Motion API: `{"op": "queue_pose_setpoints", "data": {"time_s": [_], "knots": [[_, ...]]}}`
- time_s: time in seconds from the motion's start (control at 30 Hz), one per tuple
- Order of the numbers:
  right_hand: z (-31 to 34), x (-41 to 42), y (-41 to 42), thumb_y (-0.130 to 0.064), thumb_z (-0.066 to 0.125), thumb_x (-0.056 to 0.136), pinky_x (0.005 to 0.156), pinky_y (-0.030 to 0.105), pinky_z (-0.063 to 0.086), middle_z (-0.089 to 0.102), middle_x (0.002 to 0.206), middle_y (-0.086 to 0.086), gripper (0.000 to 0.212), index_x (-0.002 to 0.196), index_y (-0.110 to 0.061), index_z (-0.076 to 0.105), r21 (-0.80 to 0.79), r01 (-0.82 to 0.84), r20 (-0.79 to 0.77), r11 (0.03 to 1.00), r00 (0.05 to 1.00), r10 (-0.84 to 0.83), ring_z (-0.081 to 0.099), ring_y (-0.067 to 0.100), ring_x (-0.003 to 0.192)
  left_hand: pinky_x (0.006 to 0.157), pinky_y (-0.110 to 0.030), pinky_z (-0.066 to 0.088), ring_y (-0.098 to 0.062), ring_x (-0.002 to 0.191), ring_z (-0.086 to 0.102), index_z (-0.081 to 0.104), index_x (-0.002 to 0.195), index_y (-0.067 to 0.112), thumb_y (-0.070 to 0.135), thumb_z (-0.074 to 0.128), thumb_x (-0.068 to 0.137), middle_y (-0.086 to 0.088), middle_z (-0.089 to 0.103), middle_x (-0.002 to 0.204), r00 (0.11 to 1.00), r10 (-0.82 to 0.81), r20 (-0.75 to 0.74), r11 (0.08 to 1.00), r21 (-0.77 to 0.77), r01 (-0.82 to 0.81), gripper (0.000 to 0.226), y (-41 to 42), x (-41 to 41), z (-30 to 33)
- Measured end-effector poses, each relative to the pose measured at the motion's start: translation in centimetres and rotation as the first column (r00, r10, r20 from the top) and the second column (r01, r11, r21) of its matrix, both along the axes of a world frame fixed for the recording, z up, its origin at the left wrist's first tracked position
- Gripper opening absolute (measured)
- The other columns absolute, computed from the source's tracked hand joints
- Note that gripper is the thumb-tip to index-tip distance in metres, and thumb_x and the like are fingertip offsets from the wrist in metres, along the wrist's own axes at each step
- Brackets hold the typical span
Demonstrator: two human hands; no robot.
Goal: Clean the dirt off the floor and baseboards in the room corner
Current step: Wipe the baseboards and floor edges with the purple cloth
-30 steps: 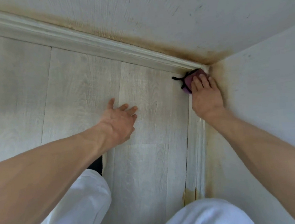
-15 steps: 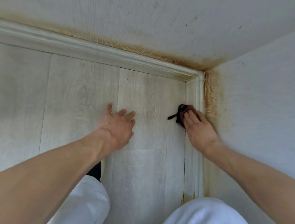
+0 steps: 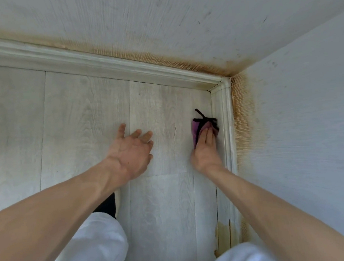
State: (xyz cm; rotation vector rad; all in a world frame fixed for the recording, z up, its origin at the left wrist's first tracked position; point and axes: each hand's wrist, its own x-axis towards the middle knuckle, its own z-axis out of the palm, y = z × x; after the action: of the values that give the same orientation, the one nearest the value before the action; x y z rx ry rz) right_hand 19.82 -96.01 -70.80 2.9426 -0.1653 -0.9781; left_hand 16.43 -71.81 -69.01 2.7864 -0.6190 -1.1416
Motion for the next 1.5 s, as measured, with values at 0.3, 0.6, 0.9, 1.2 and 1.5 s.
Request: {"op": "queue_pose_setpoints", "data": {"time_s": [0.3,0.6,0.9,1.2,1.5], "knots": [[-2.4,6.4,3.2,-0.022,0.045,0.106,0.127,0.031,0.002,0.005,0.172,0.010,0.072,0.163,-0.006,0.005,0.205,0.263,0.326,0.943,0.890,-0.319,0.005,0.026,0.159,0.124,-0.063,-0.001,-0.021,0.159,0.006,0.018,0.163,0.027,0.043,0.019,0.110,0.006,-0.003,0.173,1.000,0.018,0.009,0.999,-0.033,-0.018,0.055,0.4,-0.1,-0.2],[-4.3,10.6,7.7,-0.003,0.056,0.091,0.108,0.047,0.045,0.052,0.142,0.019,0.031,0.121,0.003,0.062,0.323,0.236,0.512,0.916,0.771,-0.379,0.045,0.036,0.135,0.124,-0.064,-0.003,-0.024,0.159,0.005,0.020,0.163,0.024,0.043,0.020,0.111,0.003,-0.003,0.173,1.000,-0.005,-0.016,0.999,-0.049,0.004,0.055,0.4,0.6,0.3],[-3.8,11.0,5.3,-0.019,0.049,0.104,0.114,0.044,0.038,0.045,0.155,0.019,0.035,0.130,0.002,0.058,0.184,0.256,0.521,0.949,0.794,-0.315,0.039,0.036,0.142,0.124,-0.064,-0.003,-0.024,0.159,0.000,0.015,0.164,0.023,0.043,0.020,0.111,0.002,-0.007,0.172,1.000,0.004,-0.017,0.999,-0.048,-0.005,0.057,0.3,-0.1,0.0],[-2.1,8.0,5.5,0.003,0.050,0.095,0.105,0.041,0.048,0.053,0.150,0.011,0.053,0.147,-0.005,0.051,0.192,-0.322,0.490,0.927,0.850,0.193,0.048,0.030,0.134,0.125,-0.058,-0.008,-0.019,0.159,-0.002,0.019,0.163,0.027,0.047,0.022,0.110,0.005,-0.006,0.172,0.997,0.074,0.006,0.990,-0.121,-0.073,0.057,1.1,-0.6,-0.2],[-3.5,8.2,11.4,-0.010,0.048,0.102,0.118,0.037,0.034,0.042,0.156,0.017,0.053,0.153,-0.002,0.038,0.196,0.105,0.510,0.975,0.839,-0.193,0.035,0.033,0.145,0.121,-0.034,0.029,-0.012,0.132,0.055,0.058,0.142,0.026,0.040,0.035,0.103,0.009,0.057,0.147,0.730,0.677,0.100,0.624,-0.604,-0.496,0.047,4.6,-4.2,0.2]]}}
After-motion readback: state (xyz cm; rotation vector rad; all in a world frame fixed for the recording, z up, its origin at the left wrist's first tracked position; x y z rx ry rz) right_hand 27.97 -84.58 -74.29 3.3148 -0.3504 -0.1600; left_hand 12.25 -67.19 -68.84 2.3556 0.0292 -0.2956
